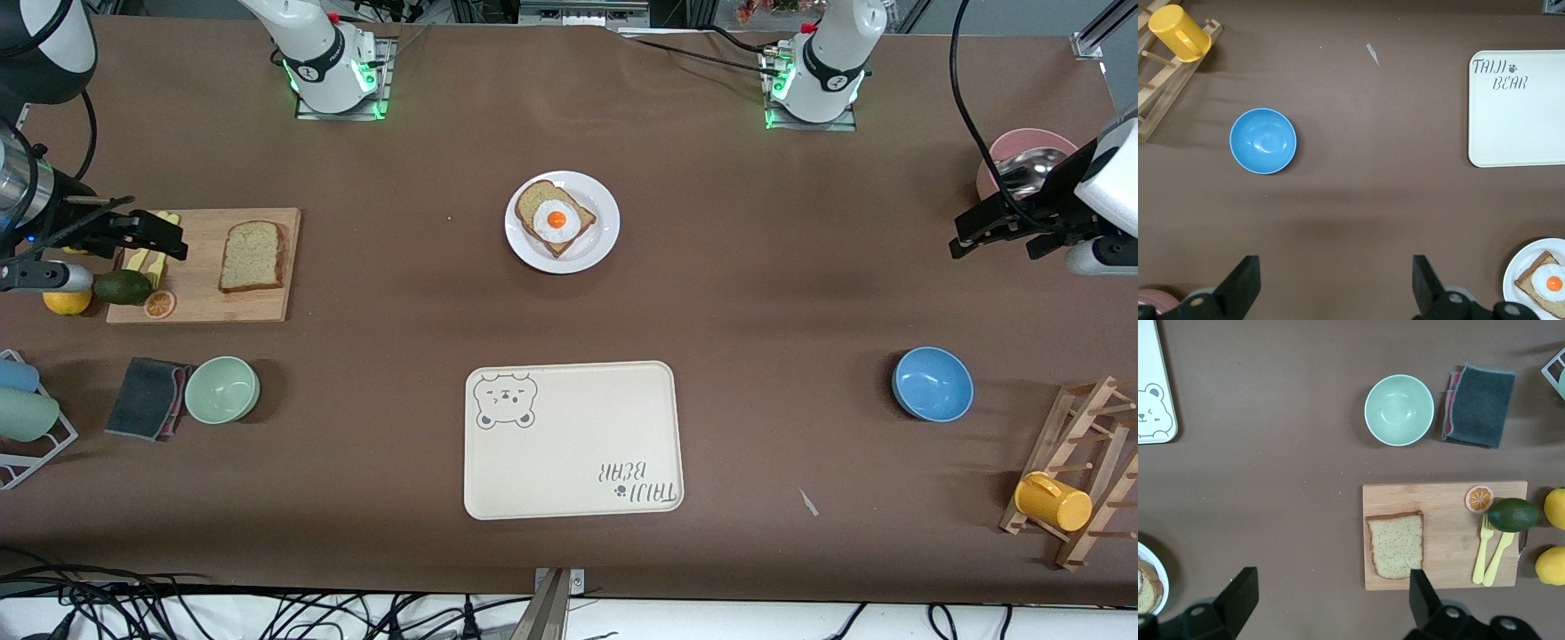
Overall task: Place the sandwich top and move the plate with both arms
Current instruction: 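Move the right gripper toward the bread slice on the wooden board, then lower the right gripper onto the edge of the bread slice, then grasp the bread slice with the right gripper and lift it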
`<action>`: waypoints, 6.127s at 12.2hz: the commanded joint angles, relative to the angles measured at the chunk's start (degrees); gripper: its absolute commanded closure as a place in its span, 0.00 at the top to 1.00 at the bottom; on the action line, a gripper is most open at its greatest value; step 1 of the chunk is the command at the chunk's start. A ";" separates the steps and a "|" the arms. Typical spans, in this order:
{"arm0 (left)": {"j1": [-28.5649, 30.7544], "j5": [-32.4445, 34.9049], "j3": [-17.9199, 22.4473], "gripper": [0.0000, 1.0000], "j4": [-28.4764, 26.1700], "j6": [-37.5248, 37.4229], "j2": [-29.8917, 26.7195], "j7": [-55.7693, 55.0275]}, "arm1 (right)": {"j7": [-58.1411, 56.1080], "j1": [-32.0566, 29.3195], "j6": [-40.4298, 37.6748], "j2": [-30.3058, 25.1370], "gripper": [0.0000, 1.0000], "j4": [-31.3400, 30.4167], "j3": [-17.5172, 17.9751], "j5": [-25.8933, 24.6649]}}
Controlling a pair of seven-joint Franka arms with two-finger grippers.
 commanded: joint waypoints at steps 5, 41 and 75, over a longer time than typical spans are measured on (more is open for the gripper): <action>-0.21 -1.04 0.26 1.00 1.50 -0.91 0.47 -0.34 | 0.26 0.04 0.04 -0.42 1.00 0.37 0.54 -0.84; 0.23 2.04 -0.88 1.00 1.06 -6.36 1.61 -0.33 | 4.83 -0.05 50.13 -4.38 0.79 -51.13 0.63 -5.50; 0.23 2.04 -1.76 1.00 1.41 -5.65 2.67 -2.18 | 11.33 -0.14 53.75 7.05 0.24 -50.34 -3.06 -20.80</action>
